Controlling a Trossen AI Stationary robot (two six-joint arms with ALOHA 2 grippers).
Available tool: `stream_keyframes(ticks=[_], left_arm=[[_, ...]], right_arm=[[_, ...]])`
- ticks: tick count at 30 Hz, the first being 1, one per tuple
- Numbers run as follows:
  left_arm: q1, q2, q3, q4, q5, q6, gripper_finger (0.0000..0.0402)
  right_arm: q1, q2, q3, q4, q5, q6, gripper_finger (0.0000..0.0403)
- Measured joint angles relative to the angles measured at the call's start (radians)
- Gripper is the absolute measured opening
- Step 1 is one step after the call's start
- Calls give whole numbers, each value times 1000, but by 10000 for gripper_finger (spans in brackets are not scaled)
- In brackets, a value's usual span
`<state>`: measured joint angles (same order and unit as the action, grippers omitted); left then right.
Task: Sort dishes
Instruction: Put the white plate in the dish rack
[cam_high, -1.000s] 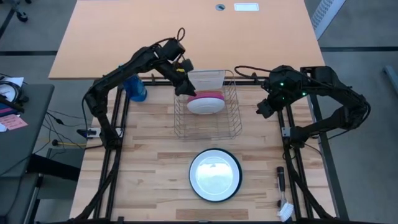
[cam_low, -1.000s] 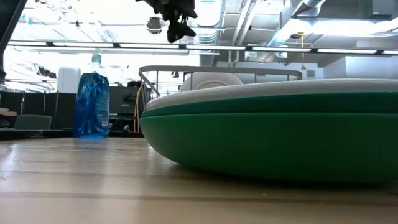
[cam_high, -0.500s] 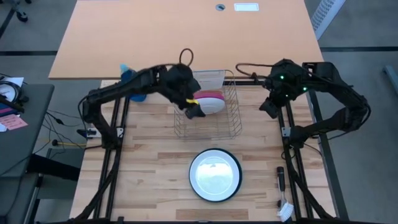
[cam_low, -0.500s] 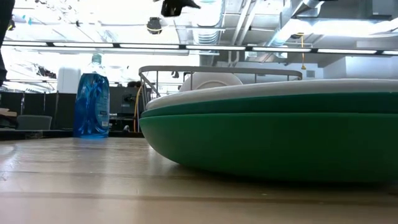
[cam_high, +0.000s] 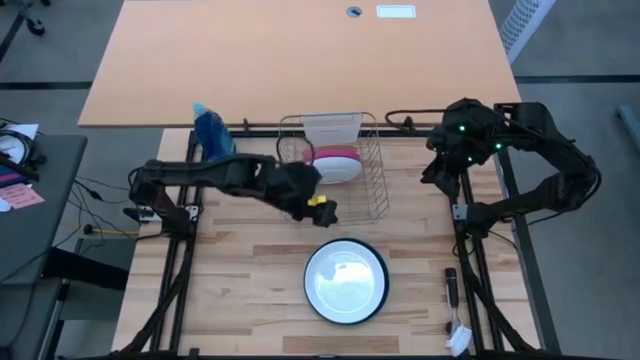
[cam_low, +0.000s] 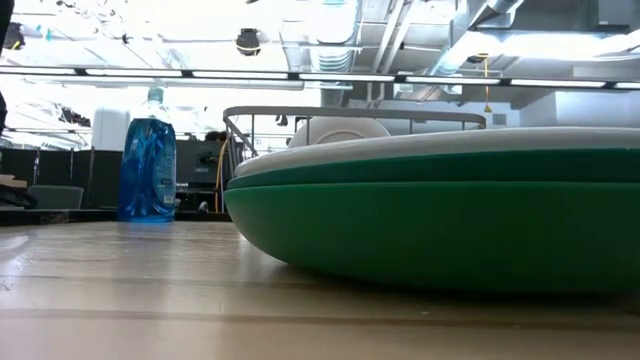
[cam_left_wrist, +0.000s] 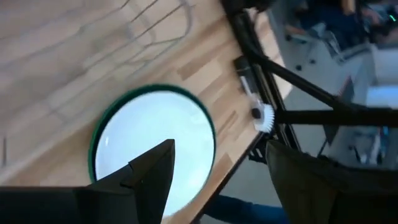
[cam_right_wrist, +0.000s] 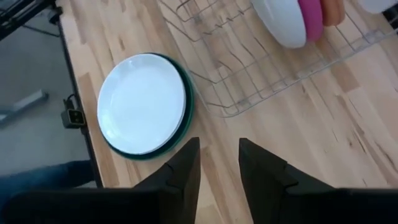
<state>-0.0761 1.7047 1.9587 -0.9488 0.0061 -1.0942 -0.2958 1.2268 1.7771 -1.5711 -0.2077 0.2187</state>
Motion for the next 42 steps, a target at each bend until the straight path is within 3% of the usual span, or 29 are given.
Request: stream_keyframes(ticks=[6,13,15,20,24,28,34,42], left_arm=[[-96,28,-1,-112,-84,-148,246],[-181,65,-2,-193,-86,-187,246],[-200,65,-2,-213,-116,-185,246],[-245,64,-1,-417,-359,-358,246],[-258,61,-36,-506,-354,-334,246],[-266,61,-107,-457,-321,-257,246],[-274,62,-247,-210,-240,-174,246],[-325,61,-382,-40,-244,-214,246]], right_arm=[[14,-42,-73,37,-3,14,114],[31,-150,-317,135,-13,194,115],[60,-183,-381,154,-22,269,115],[173,-254,-509,169,-10,553,115],[298,-282,-579,204,41,880,115],[458,-276,-625,334,140,1138,115],[677,-183,-653,522,298,1336,115],[881,12,-653,672,315,1538,115]])
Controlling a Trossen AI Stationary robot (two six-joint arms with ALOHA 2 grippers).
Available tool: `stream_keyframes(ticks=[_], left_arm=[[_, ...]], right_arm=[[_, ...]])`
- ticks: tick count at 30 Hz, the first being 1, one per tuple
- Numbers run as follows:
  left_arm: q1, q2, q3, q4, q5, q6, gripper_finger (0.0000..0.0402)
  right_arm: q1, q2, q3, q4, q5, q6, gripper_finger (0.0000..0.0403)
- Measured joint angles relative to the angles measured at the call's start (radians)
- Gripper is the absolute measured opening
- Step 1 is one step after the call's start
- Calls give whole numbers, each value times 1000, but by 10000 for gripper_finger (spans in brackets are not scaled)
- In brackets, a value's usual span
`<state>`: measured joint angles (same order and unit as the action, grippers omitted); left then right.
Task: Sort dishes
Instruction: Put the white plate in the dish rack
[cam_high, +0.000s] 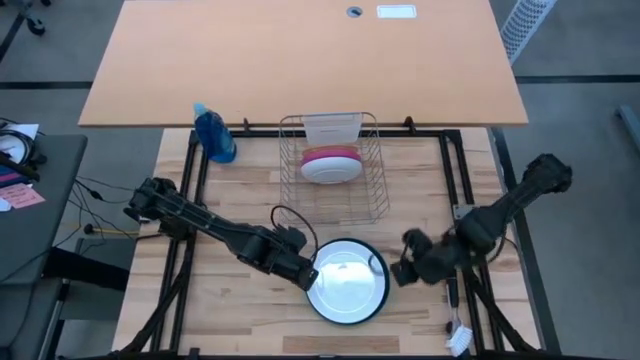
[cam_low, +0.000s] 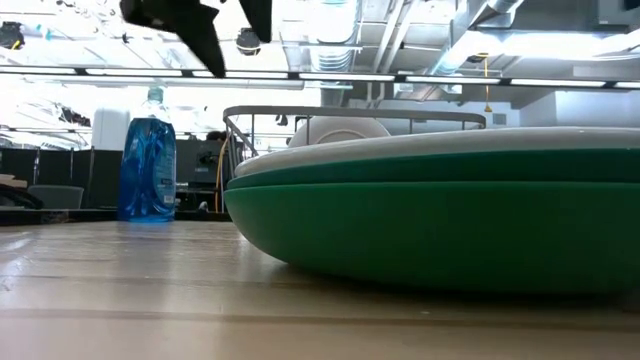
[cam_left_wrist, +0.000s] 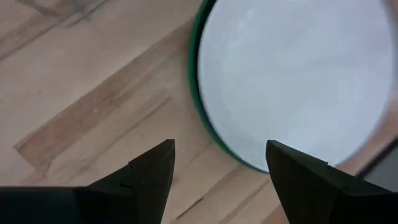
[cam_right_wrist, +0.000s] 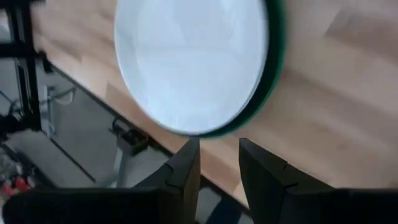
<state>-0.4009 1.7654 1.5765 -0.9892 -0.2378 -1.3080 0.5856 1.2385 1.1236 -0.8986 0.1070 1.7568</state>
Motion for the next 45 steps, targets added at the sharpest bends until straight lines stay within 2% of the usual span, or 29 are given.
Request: stream_keyframes(ticks=[5,10,18,24,27,31,39,45], left_arm=[[-19,1,-32,20,0,-44,246],[-20,0,-32,106,0,-107,246],[-16,21,-32,144,10,-256,246],[-63,21,-84,185,-58,-449,246],[-106,21,-90,206,-100,-569,246],[-159,38,-91,204,-172,-667,246],[-206,94,-90,277,-184,-677,246],[-198,153,-90,309,-103,-674,246]], right_arm=[[102,93,0,128,-5,59,115],[175,146,0,225,-6,76,115],[220,174,0,231,-3,14,115],[217,174,0,225,-5,-104,115],[191,174,0,228,-65,-133,115],[175,167,0,226,-78,-199,115],[133,169,0,212,-104,-264,115],[138,169,0,193,-139,-290,115]])
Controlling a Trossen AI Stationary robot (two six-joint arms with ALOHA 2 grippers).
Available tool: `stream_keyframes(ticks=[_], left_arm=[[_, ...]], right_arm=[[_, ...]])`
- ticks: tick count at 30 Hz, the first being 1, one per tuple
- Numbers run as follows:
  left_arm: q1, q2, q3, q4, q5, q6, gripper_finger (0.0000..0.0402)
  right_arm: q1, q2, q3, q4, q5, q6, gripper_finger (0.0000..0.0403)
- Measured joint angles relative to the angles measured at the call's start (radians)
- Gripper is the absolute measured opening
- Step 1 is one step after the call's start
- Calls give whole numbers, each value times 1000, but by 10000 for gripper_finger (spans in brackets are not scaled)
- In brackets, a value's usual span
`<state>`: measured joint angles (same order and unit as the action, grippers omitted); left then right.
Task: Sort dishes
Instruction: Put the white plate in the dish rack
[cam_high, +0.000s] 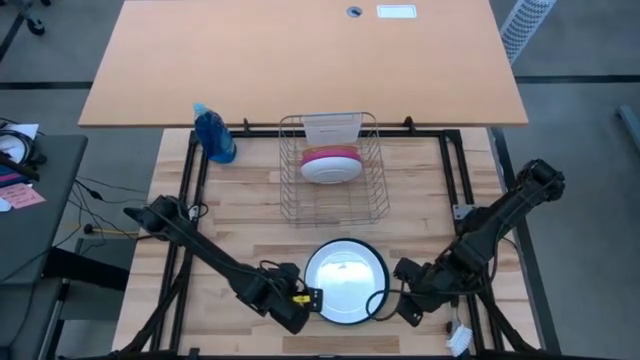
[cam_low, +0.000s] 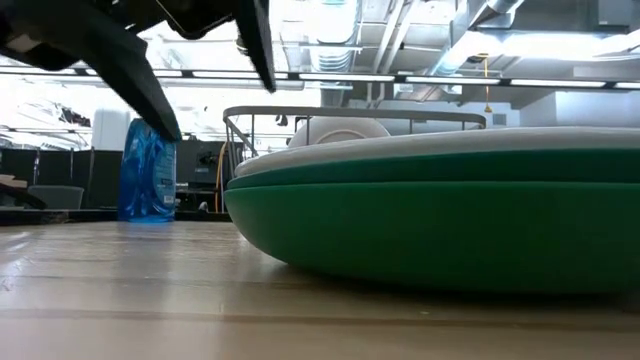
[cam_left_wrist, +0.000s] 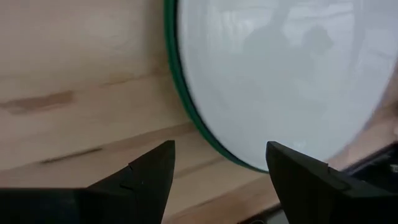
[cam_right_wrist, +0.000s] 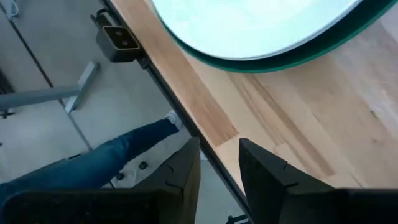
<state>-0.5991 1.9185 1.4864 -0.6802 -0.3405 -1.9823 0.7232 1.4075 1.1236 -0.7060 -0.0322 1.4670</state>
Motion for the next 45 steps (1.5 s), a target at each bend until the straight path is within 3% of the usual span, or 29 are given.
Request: stream_keyframes(ticks=[12,22,29,40,45], left_arm=[[44,-1,0,-136,-26,12,246],[106,-1,0,-93,-2,197,246],[135,-1,0,-60,-3,207,246],[150,-1,0,-49,74,219,246],[170,8,1,-44,55,254,246]], right_arm=[[5,20,1,-42,31,7,115],[18,21,0,-49,62,201,115],[13,21,0,-53,69,234,115],[60,16,0,-53,54,44,114],[87,7,0,-59,6,-22,113]])
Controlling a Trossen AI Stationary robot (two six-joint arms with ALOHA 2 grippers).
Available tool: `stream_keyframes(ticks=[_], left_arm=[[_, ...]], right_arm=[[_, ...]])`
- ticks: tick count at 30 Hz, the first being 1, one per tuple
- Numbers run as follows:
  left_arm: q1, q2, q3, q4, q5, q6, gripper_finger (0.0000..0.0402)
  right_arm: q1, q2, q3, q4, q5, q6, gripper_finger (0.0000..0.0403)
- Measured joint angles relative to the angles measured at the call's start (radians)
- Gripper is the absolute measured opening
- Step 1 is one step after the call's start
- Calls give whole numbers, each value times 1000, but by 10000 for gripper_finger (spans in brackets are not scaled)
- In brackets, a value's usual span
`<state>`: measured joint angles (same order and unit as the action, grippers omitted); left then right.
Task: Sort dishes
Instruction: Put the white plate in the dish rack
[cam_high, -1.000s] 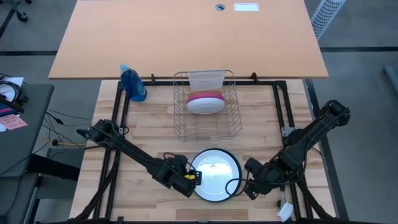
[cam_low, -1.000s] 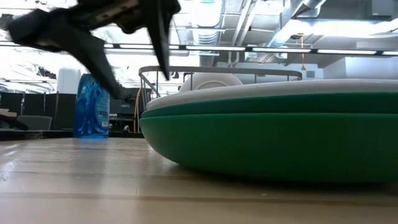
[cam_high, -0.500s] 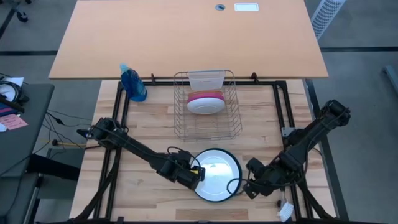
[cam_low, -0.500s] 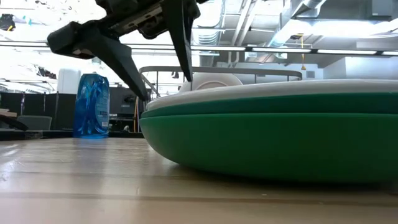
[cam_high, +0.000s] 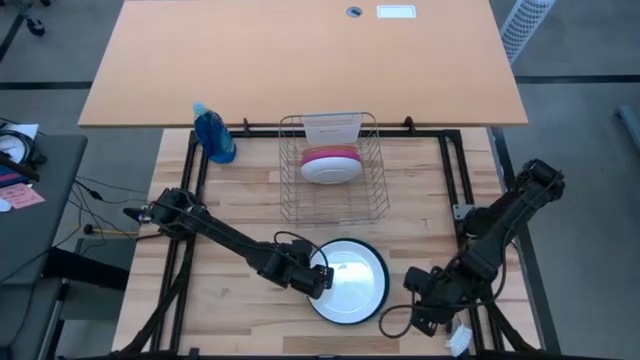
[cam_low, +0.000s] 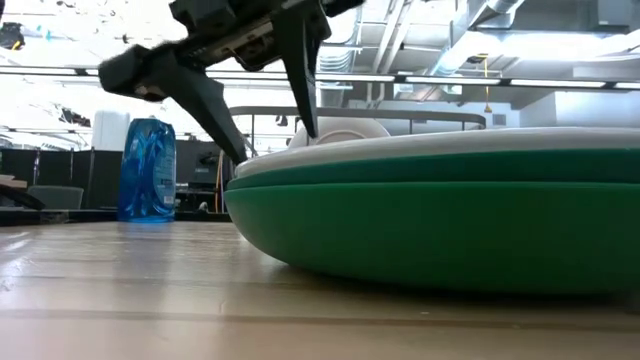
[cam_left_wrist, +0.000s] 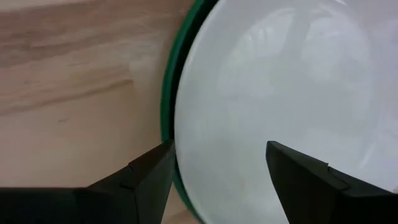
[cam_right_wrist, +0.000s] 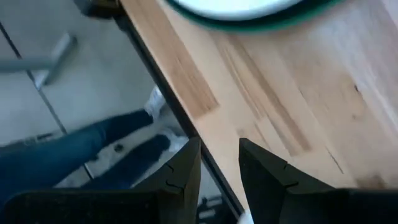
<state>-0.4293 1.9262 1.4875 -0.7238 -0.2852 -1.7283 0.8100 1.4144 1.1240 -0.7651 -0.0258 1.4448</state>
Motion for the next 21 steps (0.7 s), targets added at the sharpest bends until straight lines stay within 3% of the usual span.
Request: stream_keyframes(ticks=[11,16,21], left_arm=[[46,102,2,267,47,24,246],[48,102,6,276,34,17,246],[49,103,6,275,66,92,246]], right_arm=[[18,-4,0,-298,-24,-60,113],[12,-4,-1,-356,4,-52,113],[6,-3,-1,-345,49,84,113]])
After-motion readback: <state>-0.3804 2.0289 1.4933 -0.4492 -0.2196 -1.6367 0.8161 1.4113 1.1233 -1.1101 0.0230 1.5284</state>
